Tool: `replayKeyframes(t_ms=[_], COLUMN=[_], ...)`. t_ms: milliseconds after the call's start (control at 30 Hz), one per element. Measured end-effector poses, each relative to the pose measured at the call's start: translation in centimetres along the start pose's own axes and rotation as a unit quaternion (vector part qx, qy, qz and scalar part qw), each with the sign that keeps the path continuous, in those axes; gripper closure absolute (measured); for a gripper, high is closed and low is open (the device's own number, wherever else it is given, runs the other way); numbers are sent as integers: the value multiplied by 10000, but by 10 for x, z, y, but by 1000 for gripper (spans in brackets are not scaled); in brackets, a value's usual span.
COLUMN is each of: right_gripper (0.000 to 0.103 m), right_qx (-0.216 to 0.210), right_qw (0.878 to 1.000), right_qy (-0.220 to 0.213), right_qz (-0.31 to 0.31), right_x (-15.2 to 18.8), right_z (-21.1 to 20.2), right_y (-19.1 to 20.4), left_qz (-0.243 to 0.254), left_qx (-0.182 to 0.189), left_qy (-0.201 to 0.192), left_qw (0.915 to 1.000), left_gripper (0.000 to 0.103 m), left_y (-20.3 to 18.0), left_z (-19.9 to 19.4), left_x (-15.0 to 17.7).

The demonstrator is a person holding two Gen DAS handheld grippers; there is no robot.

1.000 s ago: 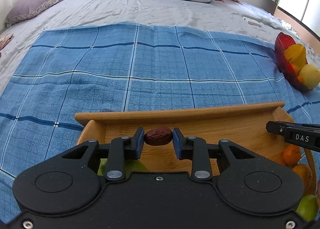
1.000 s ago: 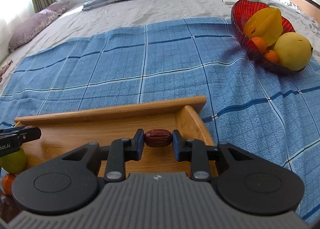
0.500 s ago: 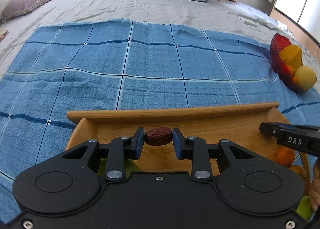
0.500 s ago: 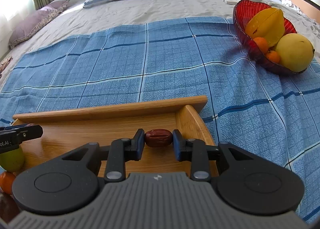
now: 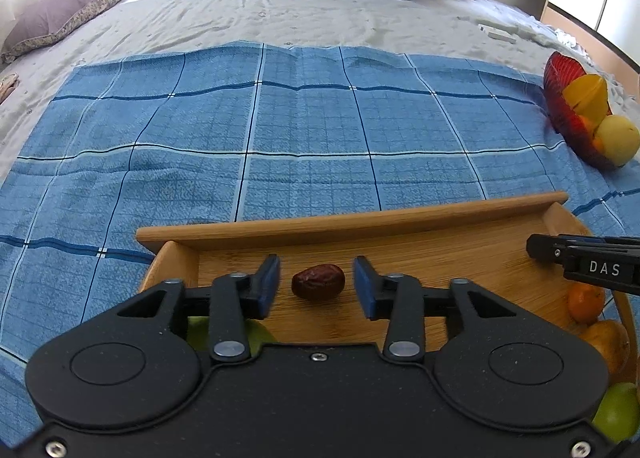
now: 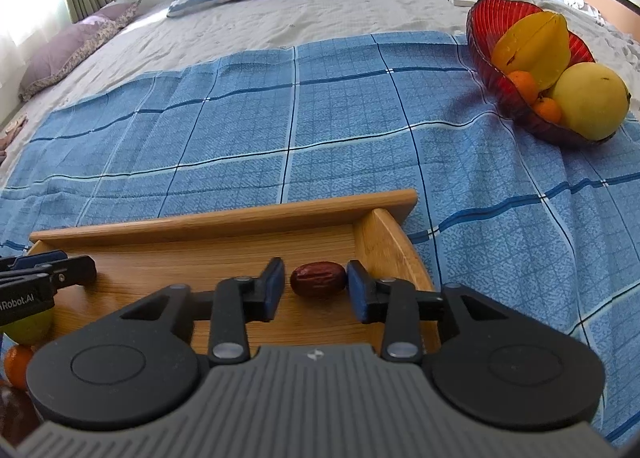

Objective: Organize fruits
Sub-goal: 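Lower the red dates onto the tray and open both tools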

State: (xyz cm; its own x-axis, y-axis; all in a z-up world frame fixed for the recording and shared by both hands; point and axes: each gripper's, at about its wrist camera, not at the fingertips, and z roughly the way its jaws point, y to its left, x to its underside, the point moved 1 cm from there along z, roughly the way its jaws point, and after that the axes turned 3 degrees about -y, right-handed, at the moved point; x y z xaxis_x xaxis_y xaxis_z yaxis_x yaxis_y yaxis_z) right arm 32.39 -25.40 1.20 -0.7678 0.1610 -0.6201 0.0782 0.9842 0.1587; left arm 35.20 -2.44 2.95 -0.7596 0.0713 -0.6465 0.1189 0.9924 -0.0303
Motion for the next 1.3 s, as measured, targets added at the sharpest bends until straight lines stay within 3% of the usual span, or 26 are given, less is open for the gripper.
replayKeyframes(t_ms=[167,367,500,733,1300], right_gripper=[20,14,13,13,11], right_qx=[-138,-191,-157,-136,-422], right_qw=[9997,9992,9986,9962,9862], right_qy=[-147,-351,-508,-856,-1543], right_qz=[137,96,11,-131,-419], right_x=[-2,-3,-1,13,64], right_z=[-8,-24,-38,-63,-123], right_y=[0,2,4,9,21], left_qz=[53,73,155,195,116], left_qx=[34,46,28,1,143], left_qy=[-51,-196,-324,-576,-1084], left_qw=[10000,9998,9994,9981,9939], left_gripper=[43,23,16,9,4], left_y=[-2,-3,-5,-9,-6], left_z=[-6,-19,-32,-61,-127], left_x=[-1,2,7,22,82])
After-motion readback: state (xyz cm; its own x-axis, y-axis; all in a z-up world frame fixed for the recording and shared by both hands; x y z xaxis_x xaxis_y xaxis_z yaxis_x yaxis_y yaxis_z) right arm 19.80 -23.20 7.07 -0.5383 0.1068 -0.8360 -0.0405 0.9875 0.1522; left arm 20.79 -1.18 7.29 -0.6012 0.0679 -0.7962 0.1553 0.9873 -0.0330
